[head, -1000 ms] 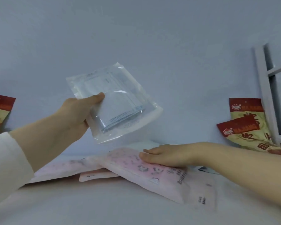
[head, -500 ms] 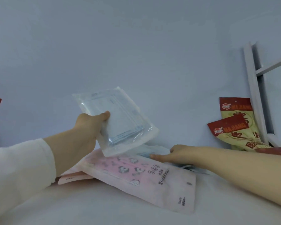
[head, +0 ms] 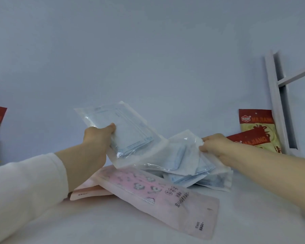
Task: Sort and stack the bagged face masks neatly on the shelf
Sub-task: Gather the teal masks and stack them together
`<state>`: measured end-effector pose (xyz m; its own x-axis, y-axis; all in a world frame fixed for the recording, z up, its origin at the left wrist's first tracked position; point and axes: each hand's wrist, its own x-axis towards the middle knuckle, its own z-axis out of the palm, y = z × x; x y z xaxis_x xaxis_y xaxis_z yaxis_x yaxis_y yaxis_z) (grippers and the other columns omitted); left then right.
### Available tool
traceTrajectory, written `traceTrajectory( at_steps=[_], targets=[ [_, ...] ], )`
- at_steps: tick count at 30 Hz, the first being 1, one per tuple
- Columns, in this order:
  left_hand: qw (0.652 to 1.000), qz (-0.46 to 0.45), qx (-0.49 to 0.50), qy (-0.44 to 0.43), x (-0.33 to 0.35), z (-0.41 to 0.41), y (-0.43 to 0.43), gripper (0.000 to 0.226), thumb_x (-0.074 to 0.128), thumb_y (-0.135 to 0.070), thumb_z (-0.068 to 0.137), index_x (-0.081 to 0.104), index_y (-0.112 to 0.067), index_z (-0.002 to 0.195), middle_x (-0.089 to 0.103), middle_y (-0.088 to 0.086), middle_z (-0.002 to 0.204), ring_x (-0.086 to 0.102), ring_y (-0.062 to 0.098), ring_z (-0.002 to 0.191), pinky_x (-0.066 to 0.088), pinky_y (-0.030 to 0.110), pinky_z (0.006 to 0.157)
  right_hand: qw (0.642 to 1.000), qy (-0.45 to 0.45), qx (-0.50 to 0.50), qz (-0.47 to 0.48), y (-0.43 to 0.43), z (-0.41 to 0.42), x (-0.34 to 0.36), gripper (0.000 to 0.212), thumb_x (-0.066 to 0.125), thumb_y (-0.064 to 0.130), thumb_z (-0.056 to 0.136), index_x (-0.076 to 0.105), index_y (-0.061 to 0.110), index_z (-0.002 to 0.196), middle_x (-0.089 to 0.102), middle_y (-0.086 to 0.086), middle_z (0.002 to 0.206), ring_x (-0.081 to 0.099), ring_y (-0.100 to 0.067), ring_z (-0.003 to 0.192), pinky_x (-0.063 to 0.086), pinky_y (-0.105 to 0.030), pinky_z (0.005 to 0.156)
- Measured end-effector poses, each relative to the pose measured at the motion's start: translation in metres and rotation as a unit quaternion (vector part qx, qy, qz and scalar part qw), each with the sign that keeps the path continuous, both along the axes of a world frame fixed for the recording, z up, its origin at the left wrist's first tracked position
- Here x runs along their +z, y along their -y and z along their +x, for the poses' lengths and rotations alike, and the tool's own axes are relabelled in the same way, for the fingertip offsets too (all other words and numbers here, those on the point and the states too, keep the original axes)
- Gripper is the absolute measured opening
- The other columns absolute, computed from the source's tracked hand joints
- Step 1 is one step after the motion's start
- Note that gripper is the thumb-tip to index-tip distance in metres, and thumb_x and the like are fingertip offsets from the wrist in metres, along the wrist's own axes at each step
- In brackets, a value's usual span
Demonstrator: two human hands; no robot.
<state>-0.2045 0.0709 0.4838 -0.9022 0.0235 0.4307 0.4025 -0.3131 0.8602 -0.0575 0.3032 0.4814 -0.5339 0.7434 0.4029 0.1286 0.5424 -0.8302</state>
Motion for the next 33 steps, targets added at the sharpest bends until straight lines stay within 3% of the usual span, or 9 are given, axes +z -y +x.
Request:
traceTrajectory(
  at_steps=[4,8,11,14,19,23,27,30,33],
  targets=[
    [1.0,0.014,-0.002,0.025,0.002,-0.011,0.003,0.056,0.064,-0.027,0.086,0.045,0.005,0.128,0.059,0.017,0.103,0.055,0.031,0.085,0.047,0.04,0.079,0.999,-0.038,-0.019,-0.021,-0.009,0.011,0.014,0.019,0.054,-0.003,0.085,0.061,-0.006,0.102,0.061,-0.02,0.101,0.055,-0.028,0.085,0.046,-0.029,0.068],
    [0.999,0.021,-0.004,0.04,0.0,-0.015,-0.002,0.054,0.062,-0.025,0.087,0.043,0.002,0.129,0.061,0.019,0.113,0.061,0.036,0.099,0.05,0.046,0.091,0.998,0.044,-0.018,-0.044,-0.009,0.016,0.014,0.031,0.054,0.004,0.091,0.054,-0.005,0.121,0.057,-0.022,0.121,0.054,-0.037,0.112,0.044,-0.042,0.099],
    [0.999,0.008,-0.004,0.04,-0.001,-0.012,-0.005,0.05,0.061,-0.023,0.087,0.044,0.003,0.127,0.061,0.02,0.112,0.061,0.036,0.097,0.051,0.044,0.088,0.997,0.077,-0.012,0.019,0.0,0.015,0.014,0.047,0.043,0.026,0.099,0.04,-0.006,0.133,0.047,-0.02,0.137,0.043,-0.034,0.127,0.036,-0.037,0.103],
    [0.999,-0.007,-0.007,0.035,-0.003,-0.009,-0.006,0.051,0.06,-0.024,0.088,0.045,0.005,0.127,0.059,0.022,0.107,0.057,0.034,0.089,0.049,0.041,0.08,0.986,0.123,0.035,0.107,0.015,0.009,0.004,0.083,0.045,0.059,0.088,0.022,0.005,0.146,0.027,-0.009,0.152,0.026,-0.026,0.14,0.023,-0.033,0.11],
    [0.999,-0.013,-0.011,0.036,-0.004,-0.008,-0.007,0.052,0.06,-0.026,0.089,0.044,0.005,0.127,0.058,0.019,0.103,0.057,0.034,0.089,0.048,0.04,0.08,0.941,0.278,0.078,0.177,0.031,-0.011,-0.019,0.088,0.066,0.058,0.075,0.036,0.006,0.138,0.043,-0.003,0.14,0.043,-0.022,0.128,0.035,-0.025,0.101],
    [0.999,0.01,0.002,0.035,0.001,-0.003,-0.002,0.047,0.057,-0.024,0.09,0.043,0.002,0.127,0.061,0.017,0.106,0.059,0.035,0.096,0.05,0.041,0.086,0.962,0.194,0.016,0.193,0.019,-0.012,-0.006,0.085,0.074,0.047,0.072,0.039,0.004,0.136,0.046,-0.009,0.138,0.047,-0.024,0.125,0.038,-0.027,0.1],
    [0.999,0.028,0.008,0.027,0.003,0.008,-0.001,0.038,0.055,-0.022,0.092,0.039,-0.002,0.121,0.051,0.008,0.082,0.054,0.028,0.082,0.046,0.035,0.078,0.989,-0.062,-0.07,0.111,-0.005,0.003,0.018,0.065,0.07,0.032,0.081,0.042,0.003,0.133,0.052,-0.013,0.132,0.052,-0.029,0.117,0.042,-0.03,0.09],
    [0.999,0.021,-0.019,0.028,0.002,0.015,-0.004,0.045,0.058,-0.023,0.09,0.044,0.002,0.125,0.06,0.013,0.097,0.057,0.03,0.083,0.047,0.035,0.072,0.966,-0.251,-0.031,0.044,0.002,0.011,0.027,0.057,0.065,0.033,0.084,0.042,0.01,0.13,0.05,0.0,0.116,0.05,-0.018,0.099,0.038,-0.025,0.078],
    [0.997,0.015,-0.078,0.013,0.0,0.027,-0.013,0.036,0.059,-0.02,0.091,0.052,0.001,0.12,0.065,0.011,0.096,0.061,0.024,0.075,0.051,0.028,0.065,0.956,-0.282,0.072,0.041,0.043,0.004,0.017,0.057,0.069,0.036,0.081,0.041,0.016,0.127,0.048,0.0,0.116,0.05,-0.016,0.101,0.042,-0.028,0.084]
  ],
)
